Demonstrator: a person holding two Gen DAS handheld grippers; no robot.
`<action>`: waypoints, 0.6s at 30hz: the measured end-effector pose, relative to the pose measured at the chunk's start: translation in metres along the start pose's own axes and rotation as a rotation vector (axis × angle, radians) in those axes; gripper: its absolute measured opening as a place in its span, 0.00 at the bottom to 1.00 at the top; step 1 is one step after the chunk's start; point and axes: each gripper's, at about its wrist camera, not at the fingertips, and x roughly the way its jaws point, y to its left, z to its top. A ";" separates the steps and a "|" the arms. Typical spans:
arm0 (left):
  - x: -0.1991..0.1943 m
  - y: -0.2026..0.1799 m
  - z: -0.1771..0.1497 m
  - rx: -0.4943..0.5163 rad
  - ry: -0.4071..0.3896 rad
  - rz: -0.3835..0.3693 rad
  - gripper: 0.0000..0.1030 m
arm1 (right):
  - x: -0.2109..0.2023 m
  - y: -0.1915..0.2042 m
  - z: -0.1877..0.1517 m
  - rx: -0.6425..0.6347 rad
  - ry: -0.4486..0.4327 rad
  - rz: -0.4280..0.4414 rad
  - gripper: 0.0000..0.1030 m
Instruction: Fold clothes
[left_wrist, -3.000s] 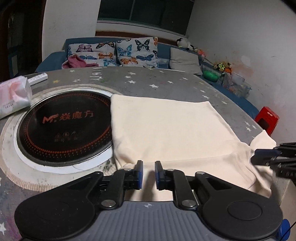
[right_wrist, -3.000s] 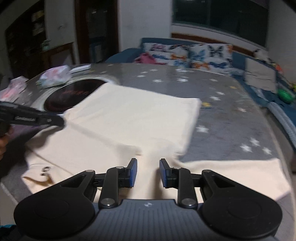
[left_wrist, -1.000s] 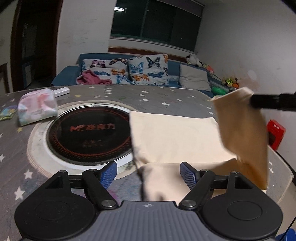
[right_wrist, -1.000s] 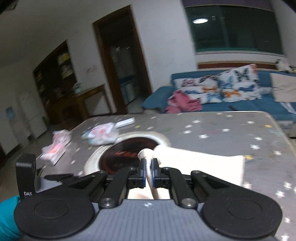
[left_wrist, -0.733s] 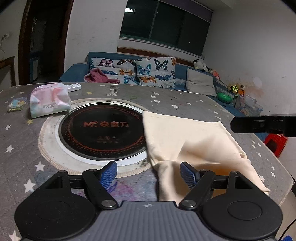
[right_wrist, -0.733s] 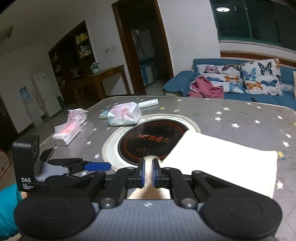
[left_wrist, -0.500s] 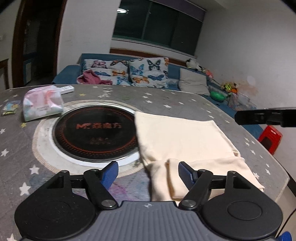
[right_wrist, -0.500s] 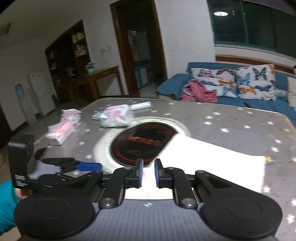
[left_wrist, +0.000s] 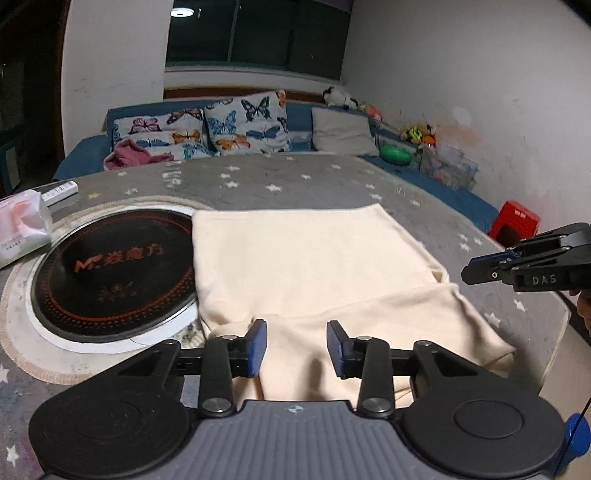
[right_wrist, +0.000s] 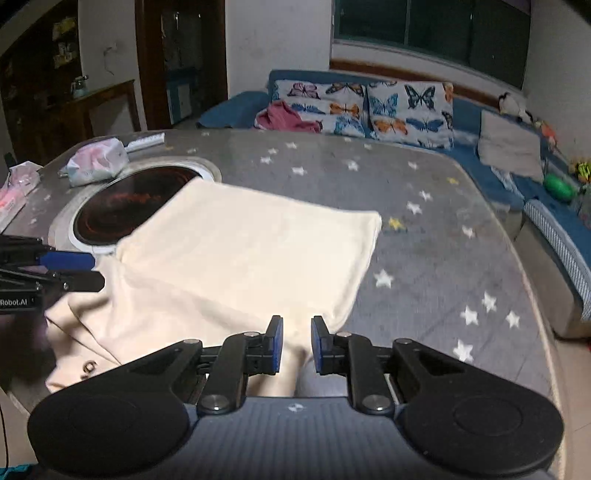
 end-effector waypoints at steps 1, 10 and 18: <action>0.002 0.000 -0.001 0.002 0.008 0.001 0.31 | 0.002 0.002 0.000 -0.004 -0.003 0.006 0.15; 0.006 0.016 -0.005 -0.004 0.048 0.068 0.22 | 0.030 0.004 -0.007 -0.029 0.036 0.026 0.15; -0.002 -0.009 0.011 0.054 -0.002 0.001 0.23 | 0.016 0.016 0.001 -0.073 -0.012 0.064 0.15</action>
